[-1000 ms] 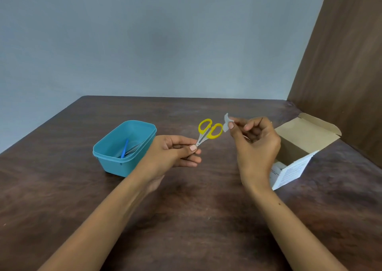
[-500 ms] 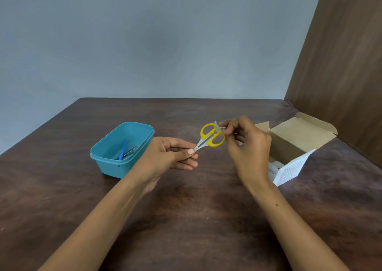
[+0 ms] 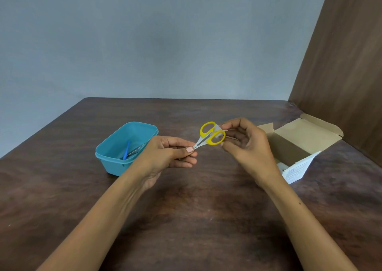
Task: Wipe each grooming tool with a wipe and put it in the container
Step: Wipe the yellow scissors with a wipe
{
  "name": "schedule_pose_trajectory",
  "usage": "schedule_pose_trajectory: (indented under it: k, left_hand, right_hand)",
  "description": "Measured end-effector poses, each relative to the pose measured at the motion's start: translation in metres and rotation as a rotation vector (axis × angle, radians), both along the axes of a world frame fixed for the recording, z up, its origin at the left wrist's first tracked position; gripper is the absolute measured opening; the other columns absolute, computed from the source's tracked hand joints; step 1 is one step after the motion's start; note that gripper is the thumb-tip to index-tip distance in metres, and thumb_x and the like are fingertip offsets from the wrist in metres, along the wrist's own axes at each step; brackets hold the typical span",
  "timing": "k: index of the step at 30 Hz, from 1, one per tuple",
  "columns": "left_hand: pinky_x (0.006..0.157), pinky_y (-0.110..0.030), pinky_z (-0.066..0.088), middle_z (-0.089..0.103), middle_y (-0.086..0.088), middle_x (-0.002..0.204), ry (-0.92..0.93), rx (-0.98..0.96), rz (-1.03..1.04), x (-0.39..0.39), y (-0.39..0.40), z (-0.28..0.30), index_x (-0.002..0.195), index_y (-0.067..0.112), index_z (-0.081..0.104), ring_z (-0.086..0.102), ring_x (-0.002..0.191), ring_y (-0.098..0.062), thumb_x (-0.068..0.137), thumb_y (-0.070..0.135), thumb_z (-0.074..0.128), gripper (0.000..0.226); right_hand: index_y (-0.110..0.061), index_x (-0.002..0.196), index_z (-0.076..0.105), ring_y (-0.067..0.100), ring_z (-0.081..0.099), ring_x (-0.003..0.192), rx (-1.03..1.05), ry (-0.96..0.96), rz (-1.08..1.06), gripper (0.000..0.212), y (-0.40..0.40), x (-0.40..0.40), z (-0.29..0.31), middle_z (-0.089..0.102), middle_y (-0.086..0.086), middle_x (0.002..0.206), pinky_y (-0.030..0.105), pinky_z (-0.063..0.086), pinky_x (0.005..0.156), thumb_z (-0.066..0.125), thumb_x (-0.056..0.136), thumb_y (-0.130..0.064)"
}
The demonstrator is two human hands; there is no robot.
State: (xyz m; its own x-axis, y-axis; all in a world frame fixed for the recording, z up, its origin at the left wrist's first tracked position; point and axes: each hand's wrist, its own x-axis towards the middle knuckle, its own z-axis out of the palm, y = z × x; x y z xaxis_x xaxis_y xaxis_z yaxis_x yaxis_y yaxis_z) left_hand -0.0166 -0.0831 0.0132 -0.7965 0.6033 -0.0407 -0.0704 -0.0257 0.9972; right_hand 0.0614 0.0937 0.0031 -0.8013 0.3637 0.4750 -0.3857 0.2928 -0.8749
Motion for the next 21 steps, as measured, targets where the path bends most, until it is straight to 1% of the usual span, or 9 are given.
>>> schedule_pose_trajectory:
  k: [2,3,6,9,13,16,20,21]
  left_hand:
    - [0.054,-0.019,0.056,0.072,-0.009,0.067,-0.014,0.005,0.009,-0.0016,-0.0006,0.0009,0.088,0.001,0.069,0.069,0.056,-0.013,0.082,-0.005,0.062,0.011]
    - [0.055,-0.02,0.056,0.072,-0.009,0.068,-0.014,0.003,0.008,-0.002,-0.0011,0.0011,0.088,0.001,0.07,0.069,0.056,-0.013,0.082,-0.005,0.062,0.011]
    - [0.056,-0.02,0.057,0.073,-0.011,0.072,-0.007,-0.023,-0.022,-0.0013,-0.0015,0.0012,0.088,0.002,0.071,0.07,0.06,-0.014,0.081,-0.003,0.063,0.012]
    - [0.056,-0.019,0.056,0.073,-0.01,0.072,-0.045,-0.017,-0.025,-0.0017,-0.0012,0.0007,0.088,0.003,0.071,0.07,0.06,-0.013,0.081,-0.003,0.063,0.012]
    - [0.056,-0.018,0.057,0.073,-0.008,0.07,-0.116,0.017,-0.027,-0.0035,-0.0014,0.0009,0.087,0.003,0.071,0.07,0.059,-0.011,0.082,-0.003,0.061,0.013]
    - [0.055,-0.018,0.056,0.073,-0.008,0.07,-0.111,0.023,-0.042,-0.003,-0.0008,-0.0003,0.087,0.004,0.071,0.07,0.059,-0.011,0.081,-0.003,0.062,0.013]
    - [0.055,-0.018,0.056,0.073,-0.009,0.071,-0.079,0.03,-0.057,-0.0029,-0.001,-0.0017,0.088,0.005,0.071,0.071,0.061,-0.013,0.081,-0.004,0.062,0.014]
    - [0.056,-0.019,0.056,0.073,-0.01,0.072,-0.072,0.031,-0.062,-0.0028,-0.001,-0.0021,0.089,0.005,0.071,0.071,0.062,-0.014,0.081,-0.004,0.062,0.014]
  right_hand:
    - [-0.011,0.093,0.059,0.007,0.068,0.086,-0.046,-0.009,0.073,0.035,0.0019,0.0026,0.0025,0.067,0.005,0.096,0.017,0.052,0.077,0.067,0.074,0.017]
    - [-0.012,0.093,0.061,0.008,0.069,0.087,-0.051,-0.001,0.073,0.033,0.0034,0.0034,0.0037,0.068,0.004,0.096,0.017,0.052,0.078,0.07,0.074,0.013]
    - [-0.012,0.089,0.064,0.009,0.07,0.084,-0.039,0.035,0.012,0.028,0.007,0.0051,0.0055,0.071,0.0,0.091,0.017,0.053,0.076,0.074,0.071,0.008]
    - [-0.009,0.087,0.067,0.013,0.071,0.083,-0.052,0.053,-0.027,0.028,0.0062,0.007,0.0052,0.073,-0.001,0.088,0.019,0.054,0.075,0.078,0.065,0.003]
    - [-0.009,0.092,0.069,0.018,0.072,0.087,-0.063,0.042,-0.005,0.039,0.0029,0.0088,0.0078,0.074,0.004,0.092,0.024,0.056,0.078,0.081,0.054,-0.01]
    - [-0.009,0.091,0.07,0.019,0.072,0.086,-0.058,0.055,-0.033,0.04,0.0013,0.0091,0.0079,0.075,0.004,0.09,0.027,0.057,0.079,0.082,0.052,-0.01]
    - [-0.01,0.085,0.071,0.013,0.072,0.079,-0.021,0.094,-0.11,0.034,-0.002,0.0087,0.0047,0.075,-0.007,0.079,0.019,0.056,0.073,0.083,0.054,-0.001]
    - [-0.009,0.085,0.071,0.012,0.072,0.078,-0.013,0.101,-0.129,0.034,-0.0025,0.0085,0.0039,0.075,-0.007,0.078,0.018,0.055,0.072,0.083,0.056,0.001]
